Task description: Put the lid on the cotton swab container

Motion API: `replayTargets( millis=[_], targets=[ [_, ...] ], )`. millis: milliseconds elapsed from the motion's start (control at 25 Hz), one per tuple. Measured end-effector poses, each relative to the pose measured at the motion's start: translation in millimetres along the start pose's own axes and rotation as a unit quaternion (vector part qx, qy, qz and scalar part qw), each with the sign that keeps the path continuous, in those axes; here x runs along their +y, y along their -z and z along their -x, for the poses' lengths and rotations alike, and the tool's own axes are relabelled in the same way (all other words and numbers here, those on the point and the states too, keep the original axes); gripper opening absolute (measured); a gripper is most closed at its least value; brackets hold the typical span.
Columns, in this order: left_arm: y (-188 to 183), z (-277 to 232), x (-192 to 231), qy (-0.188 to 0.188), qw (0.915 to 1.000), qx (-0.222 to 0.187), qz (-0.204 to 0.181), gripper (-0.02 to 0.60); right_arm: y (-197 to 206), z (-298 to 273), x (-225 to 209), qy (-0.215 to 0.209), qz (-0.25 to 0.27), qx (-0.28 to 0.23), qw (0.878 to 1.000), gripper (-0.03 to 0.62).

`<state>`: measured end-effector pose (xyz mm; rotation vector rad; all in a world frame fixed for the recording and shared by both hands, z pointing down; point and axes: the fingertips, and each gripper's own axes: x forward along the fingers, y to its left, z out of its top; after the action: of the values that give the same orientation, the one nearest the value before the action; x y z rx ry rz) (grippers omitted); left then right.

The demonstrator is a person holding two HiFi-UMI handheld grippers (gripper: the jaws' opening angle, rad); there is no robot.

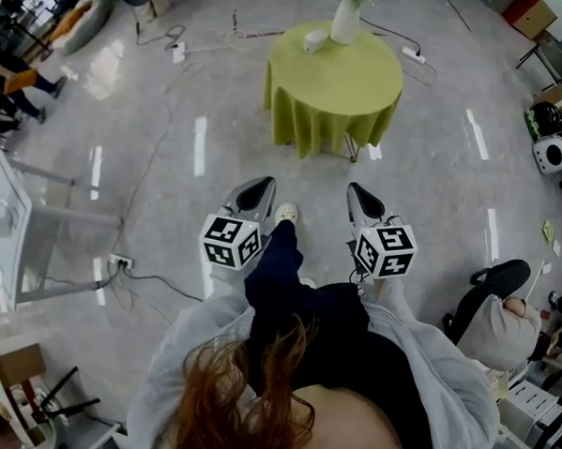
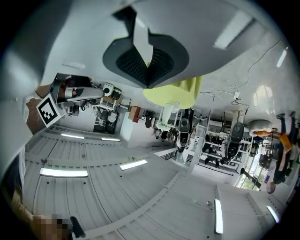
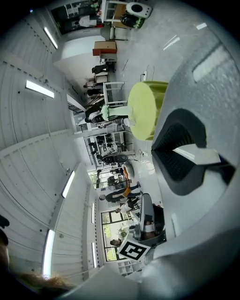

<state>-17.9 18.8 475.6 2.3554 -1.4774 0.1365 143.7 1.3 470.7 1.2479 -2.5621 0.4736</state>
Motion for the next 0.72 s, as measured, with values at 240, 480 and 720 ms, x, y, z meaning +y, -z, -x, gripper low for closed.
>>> replayTargets(
  millis=[240,480,720],
  targets=[
    [-38,-39,39,0.001,0.9999,-0.008,-0.007,0.017,-39,-52,-11,-0.004,0.013,-0.003,1.000,0.002],
    [-62,-73,75,0.006,0.9999,-0.002,-0.014,0.018,-61,-96,-26,0.006,0.009,0.001,1.000,0.002],
    [-80,-102,102,0.012,0.9998,0.000,-0.014,0.017,-77,-132,-39,0.012,0.002,0.005,1.000,0.002]
  ],
)
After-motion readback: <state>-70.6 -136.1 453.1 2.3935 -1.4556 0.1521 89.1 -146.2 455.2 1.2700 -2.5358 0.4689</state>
